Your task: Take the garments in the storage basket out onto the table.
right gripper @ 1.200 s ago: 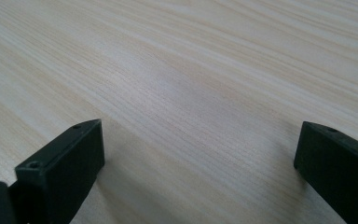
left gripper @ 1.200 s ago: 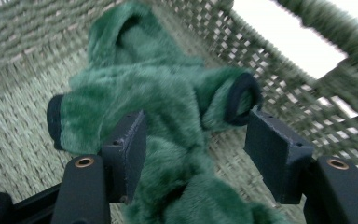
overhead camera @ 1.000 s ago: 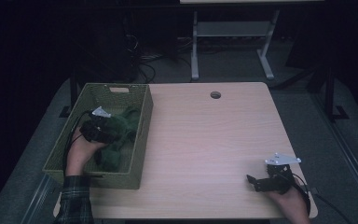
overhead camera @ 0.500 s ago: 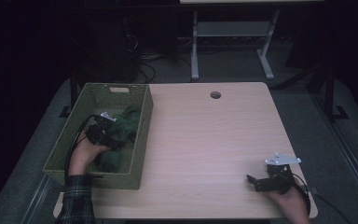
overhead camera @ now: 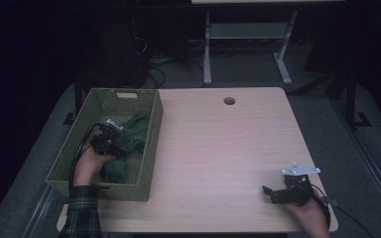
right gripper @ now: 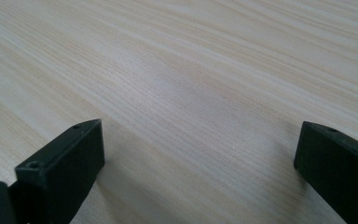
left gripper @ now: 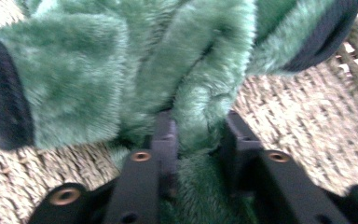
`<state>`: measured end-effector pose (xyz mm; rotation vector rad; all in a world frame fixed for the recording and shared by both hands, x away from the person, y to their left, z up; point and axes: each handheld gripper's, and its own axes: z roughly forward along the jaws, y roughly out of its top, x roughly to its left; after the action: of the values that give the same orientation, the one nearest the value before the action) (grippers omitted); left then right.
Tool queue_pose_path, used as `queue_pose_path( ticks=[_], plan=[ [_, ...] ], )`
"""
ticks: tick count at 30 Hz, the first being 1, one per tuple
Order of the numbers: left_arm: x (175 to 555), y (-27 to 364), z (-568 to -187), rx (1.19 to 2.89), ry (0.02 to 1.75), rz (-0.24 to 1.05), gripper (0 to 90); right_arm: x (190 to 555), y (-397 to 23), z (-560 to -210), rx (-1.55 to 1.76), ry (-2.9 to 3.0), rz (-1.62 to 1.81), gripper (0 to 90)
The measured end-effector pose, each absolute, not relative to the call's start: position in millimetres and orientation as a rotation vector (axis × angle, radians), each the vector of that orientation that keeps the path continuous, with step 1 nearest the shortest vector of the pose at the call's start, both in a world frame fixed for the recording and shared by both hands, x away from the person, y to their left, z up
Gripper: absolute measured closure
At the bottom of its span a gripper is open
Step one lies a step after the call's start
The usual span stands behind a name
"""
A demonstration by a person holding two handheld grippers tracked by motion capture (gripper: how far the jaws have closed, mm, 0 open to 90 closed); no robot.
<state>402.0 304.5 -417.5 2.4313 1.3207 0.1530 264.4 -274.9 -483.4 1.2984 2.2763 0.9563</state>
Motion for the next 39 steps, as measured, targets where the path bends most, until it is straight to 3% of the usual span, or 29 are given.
queue_pose_path(
  ticks=[10,18,39],
  plan=[
    [399,311,-407,2.361,1.305,0.124,76.4,264,-275,-483,1.298,2.276,0.956,1.3],
    [394,314,-394,2.293,1.273,0.172,76.5,264,-275,-483,1.298,2.276,0.956,1.3],
    [374,326,-321,2.136,1.146,0.26,77.2,264,-275,-483,1.299,2.276,0.956,1.3]
  ],
)
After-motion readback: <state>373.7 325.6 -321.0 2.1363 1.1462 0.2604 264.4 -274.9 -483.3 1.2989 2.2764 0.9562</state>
